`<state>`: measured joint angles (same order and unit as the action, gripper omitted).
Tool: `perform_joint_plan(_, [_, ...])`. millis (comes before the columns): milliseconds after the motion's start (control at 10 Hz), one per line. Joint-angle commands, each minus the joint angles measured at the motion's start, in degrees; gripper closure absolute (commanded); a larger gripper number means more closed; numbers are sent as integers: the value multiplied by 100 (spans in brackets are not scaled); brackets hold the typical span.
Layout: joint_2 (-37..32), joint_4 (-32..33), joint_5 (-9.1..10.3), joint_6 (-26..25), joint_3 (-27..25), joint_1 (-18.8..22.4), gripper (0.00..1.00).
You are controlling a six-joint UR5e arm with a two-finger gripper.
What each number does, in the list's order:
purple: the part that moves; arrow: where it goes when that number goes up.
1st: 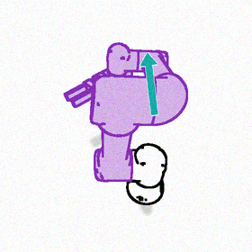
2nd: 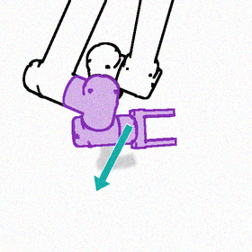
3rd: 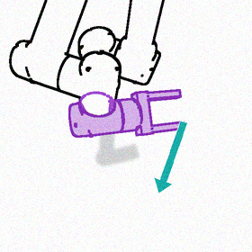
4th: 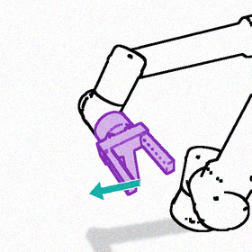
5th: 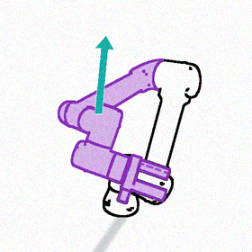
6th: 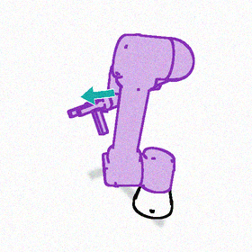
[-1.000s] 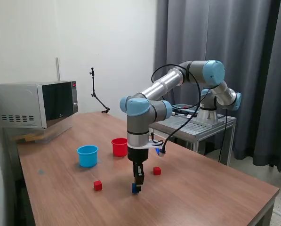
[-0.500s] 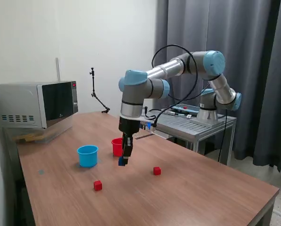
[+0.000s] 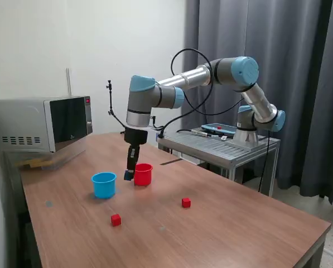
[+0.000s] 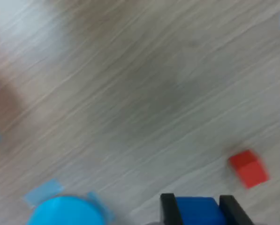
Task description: Place red objects in the red bin, and blue objects in the blue bin.
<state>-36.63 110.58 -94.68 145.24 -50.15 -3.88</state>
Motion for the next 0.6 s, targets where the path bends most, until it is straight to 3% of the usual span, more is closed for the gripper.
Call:
perform_joint_plan(0, [-256, -1, -67, 197, -318, -489, 100])
perform_joint_plan(200, [-336, -10, -287, 259, -478, -841, 100])
perform_joint_plan(500, [-354, -27, -279, 365, -417, -1158, 100])
